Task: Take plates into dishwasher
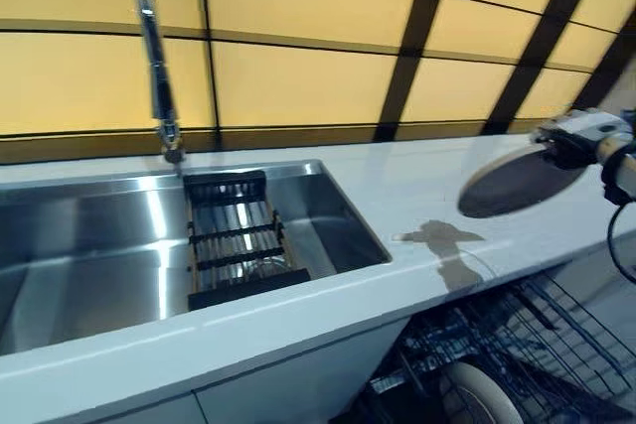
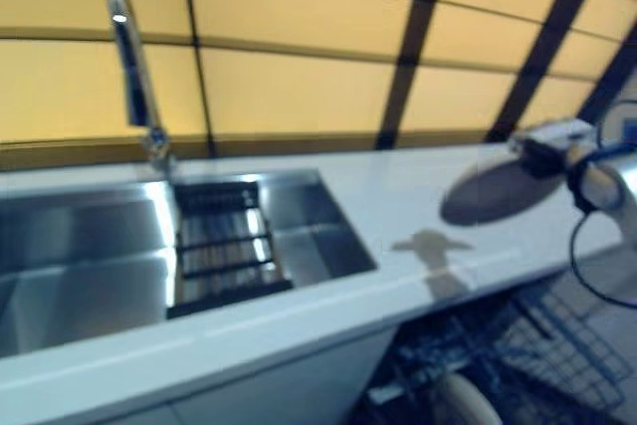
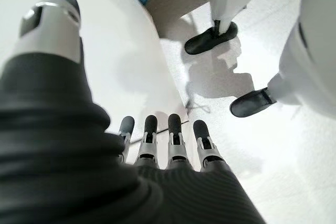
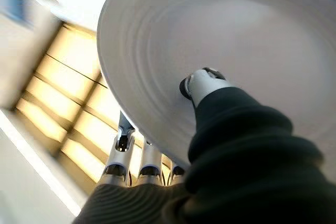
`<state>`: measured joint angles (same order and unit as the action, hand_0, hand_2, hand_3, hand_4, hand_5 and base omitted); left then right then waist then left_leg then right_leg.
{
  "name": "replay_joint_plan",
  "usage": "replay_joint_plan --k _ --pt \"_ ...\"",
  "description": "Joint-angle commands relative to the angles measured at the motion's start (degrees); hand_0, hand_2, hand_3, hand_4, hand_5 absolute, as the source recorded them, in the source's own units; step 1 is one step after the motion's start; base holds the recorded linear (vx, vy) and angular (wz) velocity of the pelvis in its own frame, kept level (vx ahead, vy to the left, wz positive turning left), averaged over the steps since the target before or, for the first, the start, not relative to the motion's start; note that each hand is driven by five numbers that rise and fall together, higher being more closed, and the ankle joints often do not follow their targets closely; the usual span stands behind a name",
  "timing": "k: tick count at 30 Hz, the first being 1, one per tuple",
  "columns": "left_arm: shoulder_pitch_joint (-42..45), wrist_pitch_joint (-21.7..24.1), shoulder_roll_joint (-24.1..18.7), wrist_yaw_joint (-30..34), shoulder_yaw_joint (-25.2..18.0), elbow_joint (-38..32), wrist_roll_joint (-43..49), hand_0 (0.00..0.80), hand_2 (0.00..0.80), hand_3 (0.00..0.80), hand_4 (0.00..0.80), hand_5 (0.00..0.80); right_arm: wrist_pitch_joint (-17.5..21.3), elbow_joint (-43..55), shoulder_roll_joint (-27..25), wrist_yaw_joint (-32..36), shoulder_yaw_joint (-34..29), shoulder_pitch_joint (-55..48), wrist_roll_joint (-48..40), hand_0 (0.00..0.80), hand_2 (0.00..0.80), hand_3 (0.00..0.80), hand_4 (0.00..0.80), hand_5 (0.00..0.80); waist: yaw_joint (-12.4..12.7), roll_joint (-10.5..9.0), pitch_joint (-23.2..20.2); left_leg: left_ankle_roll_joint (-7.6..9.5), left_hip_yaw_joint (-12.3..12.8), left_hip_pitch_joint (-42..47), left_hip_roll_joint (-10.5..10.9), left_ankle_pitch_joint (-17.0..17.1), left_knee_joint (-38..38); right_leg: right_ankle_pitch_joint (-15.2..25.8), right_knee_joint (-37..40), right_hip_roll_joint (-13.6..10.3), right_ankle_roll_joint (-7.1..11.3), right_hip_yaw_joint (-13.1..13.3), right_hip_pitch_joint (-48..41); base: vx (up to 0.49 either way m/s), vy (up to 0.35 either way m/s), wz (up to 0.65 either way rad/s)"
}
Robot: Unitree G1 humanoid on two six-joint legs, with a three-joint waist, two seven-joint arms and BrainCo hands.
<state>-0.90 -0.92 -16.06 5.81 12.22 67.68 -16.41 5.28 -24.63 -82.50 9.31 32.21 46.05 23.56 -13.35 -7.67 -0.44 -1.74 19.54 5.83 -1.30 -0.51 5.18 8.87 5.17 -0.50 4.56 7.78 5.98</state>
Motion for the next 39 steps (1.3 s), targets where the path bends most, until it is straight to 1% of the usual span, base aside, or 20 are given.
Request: replay_joint_plan --k 1,4,6,7,11,13,17,19,21,23,26,27,29,35,37,39 --pt "-2.2 -0.3 -1.8 -0.4 -0.8 1.9 2.4 0.0 0.0 0.0 0.0 0.0 -2.8 -5.1 -3.3 -3.2 -9.3 -2.3 -2.3 0.8 0.8 0.8 0.8 0.8 -1.0 0.31 0.8 1.5 -3.8 0.5 -0.6 -2.2 -1.0 0.3 -0.8 -0.7 5.59 2.0 -2.3 0.032 0.011 -0.24" --pt "-2.1 -0.5 -2.0 -0.7 -1.1 1.9 2.1 0.0 0.0 0.0 0.0 0.0 -4.0 -6.0 -3.5 -3.4 -19.2 -13.3 -5.9 0.8 0.8 0.8 0.8 0.8 -2.5 0.65 1.2 1.7 -3.1 0.5 -0.7 -2.5 -1.4 0.7 -1.1 -0.6 5.7 2.7 -1.6 0.032 -0.003 -0.16" --pt "-2.2 -0.4 -2.2 -0.9 -1.3 2.2 2.1 0.0 0.0 0.0 0.0 0.0 -5.3 -7.2 -2.5 -3.7 -26.1 -20.6 -7.6 0.8 0.8 0.8 0.8 0.8 -3.2 0.66 1.6 1.84 -2.5 0.4 -0.9 -2.8 -2.1 0.9 -1.3 -0.7 5.7 3.0 -1.1 0.016 -0.021 -0.08" --pt "-2.5 -0.6 -2.4 -1.0 -1.2 2.2 2.1 0.0 0.0 0.0 0.0 0.0 -5.5 -8.4 -1.4 -3.9 -30.6 -25.6 -7.7 0.8 0.8 0.8 0.8 0.8 -3.5 0.71 2.0 1.87 -2.3 0.2 -1.0 -3.0 -2.3 1.0 -1.3 -0.8 5.74 3.1 -0.7 0.005 -0.02 -0.07" --pt "-3.2 -0.8 -2.5 -1.1 -0.4 2.3 1.2 0.0 0.0 0.0 0.0 0.0 -6.2 -9.4 1.3 -4.0 -37.4 -33.4 -10.1 0.8 0.8 0.8 0.8 0.8 -4.0 0.9 3.0 2.0 -2.0 0.0 -1.1 -3.1 -2.8 1.4 -1.5 -1.0 5.72 3.2 -0.1 0.011 -0.022 -0.17" --pt "-3.4 -0.5 -2.4 -0.8 -0.2 2.2 1.1 0.0 0.0 0.0 0.0 0.0 -7.2 -9.5 3.1 -4.3 -39.8 -36.1 -11.0 0.8 0.8 0.8 0.8 0.8 -4.3 1.22 3.4 2.14 -2.0 -0.1 -1.0 -3.3 -2.9 1.5 -1.6 -1.0 5.65 3.3 0.2 0.025 -0.01 -0.09" --pt "-3.7 -0.4 -2.0 -0.6 0.4 1.6 0.7 0.0 0.0 0.0 0.0 0.0 -7.4 -10.1 6.6 -5.9 -42.5 -39.4 -12.3 0.8 0.8 0.8 0.8 0.8 -4.9 2.02 4.5 2.1 -1.9 -0.2 -0.9 -3.3 -2.9 1.7 -1.6 -1.2 5.57 3.3 0.9 0.014 0.004 -0.06" --pt "-3.9 -0.5 -1.9 -0.5 0.6 1.5 0.2 0.0 0.0 0.0 0.0 0.0 -8.4 -9.0 8.1 -5.8 -43.0 -39.9 -12.3 0.8 0.8 0.8 0.8 0.8 -5.2 2.37 4.8 2.15 -1.8 -0.1 -0.8 -3.3 -2.8 1.7 -1.7 -1.3 5.49 3.4 1.0 0.015 0.006 -0.03" --pt "-3.7 -0.2 -1.5 -0.5 0.3 1.4 0.2 0.0 0.0 0.0 0.0 0.0 -10.5 -7.7 10.2 -5.6 -43.7 -40.5 -12.9 0.8 0.8 0.8 0.8 0.8 -5.5 2.81 5.1 2.13 -1.8 -0.1 -0.7 -3.3 -2.7 1.7 -1.6 -1.3 5.32 3.5 1.2 0.034 0.01 -0.03" --pt "-3.7 -0.3 -1.3 -0.6 0.2 1.3 -0.1 0.0 0.0 0.0 0.0 0.0 -11.3 -7.4 11.2 -5.3 -44.0 -40.7 -13.1 0.8 0.8 0.8 0.8 0.8 -5.7 3.03 5.3 2.11 -1.8 -0.1 -0.7 -3.3 -2.5 1.7 -1.6 -1.3 5.27 3.4 1.4 0.0 0.0 0.0" --pt "-3.6 -0.5 -0.6 -1.2 -0.2 1.2 -0.3 0.0 0.0 0.0 0.0 0.0 -14.3 -6.1 14.9 -5.9 -43.4 -40.4 -13.8 0.8 0.8 0.8 0.8 0.8 -5.9 3.74 5.8 1.9 -1.6 -0.1 -0.8 -3.2 -2.1 1.7 -1.5 -1.4 5.17 3.2 1.8 0.0 0.0 0.0" --pt "-3.6 -0.5 -0.7 -1.2 -0.2 1.2 -0.3 0.0 0.0 0.0 0.0 0.0 -14.4 -6.0 14.9 -5.9 -43.4 -40.4 -13.8 0.8 0.8 0.8 0.8 0.8 -5.9 3.72 5.8 1.89 -1.6 -0.1 -0.8 -3.2 -2.1 1.7 -1.5 -1.4 5.16 3.2 1.8 0.0 0.0 0.0" --pt "-3.5 -0.5 -0.4 -1.1 -0.6 1.3 -0.1 0.0 0.0 0.0 0.0 0.0 -16.6 -5.1 17.1 -6.3 -43.4 -40.0 -14.7 0.8 0.8 0.8 0.8 0.8 -6.0 4.18 6.2 1.8 -1.7 -0.2 -0.7 -3.0 -2.0 1.7 -1.4 -1.5 4.99 3.1 2.0 0.0 0.0 0.0" --pt "-3.5 -0.2 0.4 -1.6 -0.5 0.7 -0.6 0.0 0.0 0.0 0.0 0.0 -19.9 -2.7 20.7 -6.7 -41.9 -37.9 -14.3 0.8 0.8 0.8 0.8 0.8 -6.0 5.29 7.2 1.43 -1.9 -0.4 -0.8 -2.5 -1.2 1.6 -1.3 -1.6 4.78 2.8 2.5 0.0 0.0 0.0" --pt "-3.4 -0.2 0.5 -1.7 -0.5 0.5 -0.7 0.0 0.0 0.0 0.0 0.0 -20.3 -2.5 21.0 -6.8 -41.6 -37.6 -14.6 0.8 0.8 0.8 0.8 0.8 -5.9 5.47 7.2 1.37 -2.0 -0.5 -0.7 -2.4 -1.1 1.5 -1.2 -1.5 4.74 2.7 2.5 0.0 0.0 0.0" --pt "-3.5 -0.2 0.5 -1.6 -0.6 0.2 -0.6 0.0 0.0 0.0 0.0 0.0 -21.7 -1.3 21.8 -6.1 -41.5 -37.3 -14.1 0.8 0.8 0.8 0.8 0.8 -6.0 5.84 7.5 1.24 -2.1 -0.5 -0.8 -2.3 -0.9 1.4 -1.2 -1.6 4.66 2.6 2.6 0.0 0.0 0.0"
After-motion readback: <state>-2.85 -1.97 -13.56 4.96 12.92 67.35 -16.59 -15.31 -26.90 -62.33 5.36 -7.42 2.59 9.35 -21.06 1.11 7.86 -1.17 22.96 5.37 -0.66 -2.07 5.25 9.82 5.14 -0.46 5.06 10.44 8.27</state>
